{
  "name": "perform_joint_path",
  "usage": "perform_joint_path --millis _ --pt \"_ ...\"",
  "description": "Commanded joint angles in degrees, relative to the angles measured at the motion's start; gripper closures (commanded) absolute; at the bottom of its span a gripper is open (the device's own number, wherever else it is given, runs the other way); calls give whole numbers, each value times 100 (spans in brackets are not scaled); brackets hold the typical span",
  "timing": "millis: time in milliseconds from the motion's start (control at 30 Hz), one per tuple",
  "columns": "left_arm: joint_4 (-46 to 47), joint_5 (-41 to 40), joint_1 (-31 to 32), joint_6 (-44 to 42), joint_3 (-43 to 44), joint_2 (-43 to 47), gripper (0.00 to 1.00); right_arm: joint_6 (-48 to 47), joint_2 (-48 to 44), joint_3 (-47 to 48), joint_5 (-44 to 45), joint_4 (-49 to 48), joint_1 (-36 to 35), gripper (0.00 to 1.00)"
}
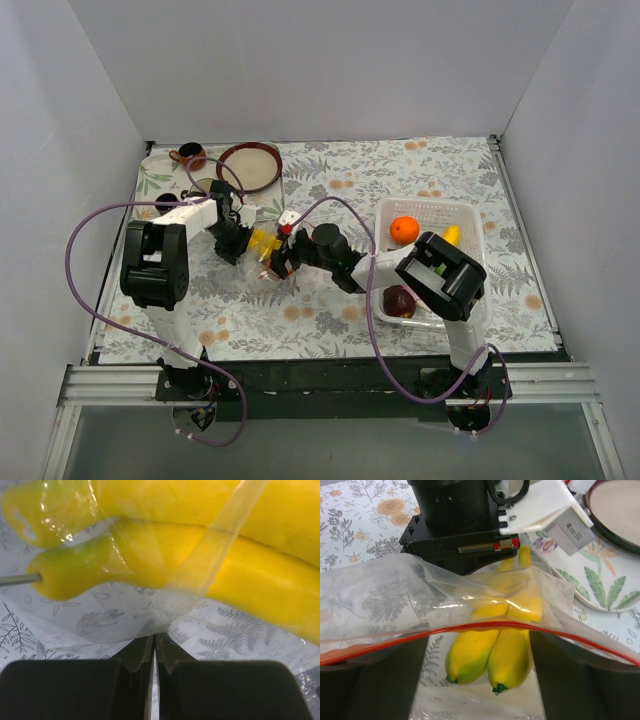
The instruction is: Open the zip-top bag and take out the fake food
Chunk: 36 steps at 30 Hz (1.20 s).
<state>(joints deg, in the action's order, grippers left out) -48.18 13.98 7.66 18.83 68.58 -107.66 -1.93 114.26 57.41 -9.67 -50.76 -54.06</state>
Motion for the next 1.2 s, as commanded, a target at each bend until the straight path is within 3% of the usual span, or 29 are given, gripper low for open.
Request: perform_joint_path --millis 0,67,233,367,467,867,933,1067,1167 --pt "406 -334 201 -222 -758 -880 100 70 123 297 -360 48 62 27" --pt "424 -361 192 -222 -776 -871 100 149 132 297 -561 233 150 38" --pt "433 -221 201 -152 -732 -827 100 149 71 113 -773 541 291 42" --pt "450 -299 201 -151 -723 -810 100 149 -35 104 -843 839 326 66" --pt "547 -439 192 -187 -749 -818 100 149 -456 -210 -800 972 370 72" --pt "784 -405 183 -108 -697 -1117 100 149 -3233 -2057 -150 1527 546 80" --pt "784 -361 192 -90 -679 -1170 100 71 -3209 -2050 -53 1516 555 78" --pt "784 -361 192 -90 -626 -1144 100 9 -2524 -1367 -526 2070 590 58" --pt "802 -396 192 -108 -644 -1117 100 0 -2075 -1066 -703 2289 590 56"
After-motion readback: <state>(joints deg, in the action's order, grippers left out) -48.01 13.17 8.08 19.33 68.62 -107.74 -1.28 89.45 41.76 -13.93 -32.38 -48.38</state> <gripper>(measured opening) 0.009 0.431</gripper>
